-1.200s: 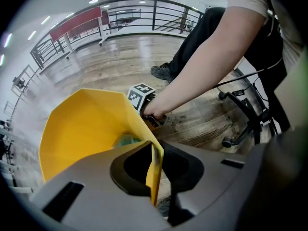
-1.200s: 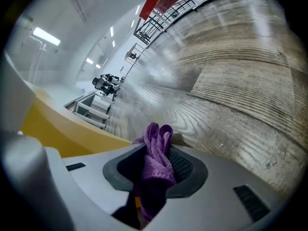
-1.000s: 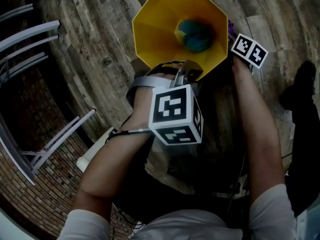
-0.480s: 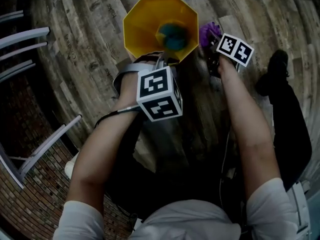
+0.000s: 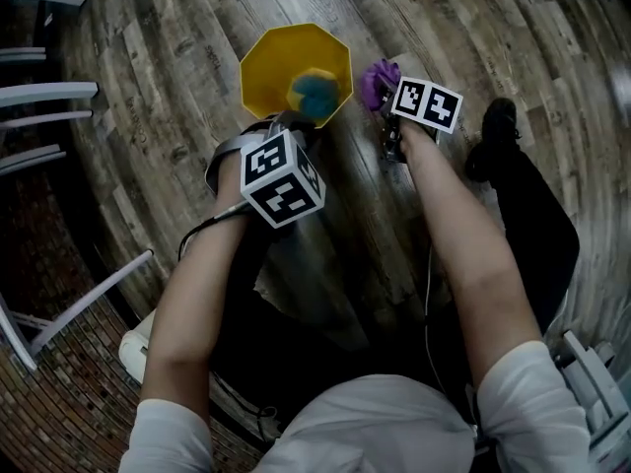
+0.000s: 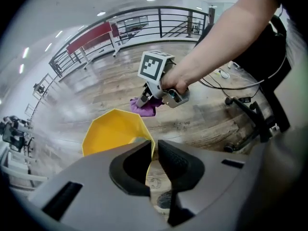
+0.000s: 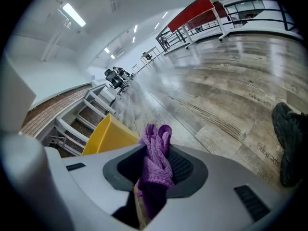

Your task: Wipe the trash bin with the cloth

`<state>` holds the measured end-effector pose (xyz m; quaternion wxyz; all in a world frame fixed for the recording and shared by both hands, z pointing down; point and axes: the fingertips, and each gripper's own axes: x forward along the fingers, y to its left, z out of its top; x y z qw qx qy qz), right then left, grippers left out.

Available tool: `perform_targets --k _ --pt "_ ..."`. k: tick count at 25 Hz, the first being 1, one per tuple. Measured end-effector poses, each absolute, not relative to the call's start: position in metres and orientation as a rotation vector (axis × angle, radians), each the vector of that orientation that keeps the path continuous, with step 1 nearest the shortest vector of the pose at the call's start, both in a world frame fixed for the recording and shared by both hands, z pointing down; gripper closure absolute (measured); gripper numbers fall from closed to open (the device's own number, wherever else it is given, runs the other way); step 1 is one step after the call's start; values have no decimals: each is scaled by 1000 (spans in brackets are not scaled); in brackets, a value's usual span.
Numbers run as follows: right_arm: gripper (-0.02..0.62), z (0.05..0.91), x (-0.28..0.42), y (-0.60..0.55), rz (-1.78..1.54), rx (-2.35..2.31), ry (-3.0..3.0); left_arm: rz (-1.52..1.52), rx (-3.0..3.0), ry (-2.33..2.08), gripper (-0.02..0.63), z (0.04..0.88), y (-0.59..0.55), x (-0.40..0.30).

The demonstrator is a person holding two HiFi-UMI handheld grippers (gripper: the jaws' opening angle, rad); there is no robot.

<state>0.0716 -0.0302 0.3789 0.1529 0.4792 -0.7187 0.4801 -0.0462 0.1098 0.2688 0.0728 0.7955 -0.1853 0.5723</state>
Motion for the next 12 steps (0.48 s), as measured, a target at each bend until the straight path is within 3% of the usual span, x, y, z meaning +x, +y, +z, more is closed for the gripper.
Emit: perform_targets --k 12 --pt "480 308 64 0 1343 1397 -2068 1115 2335 -974 568 174 113 -47"
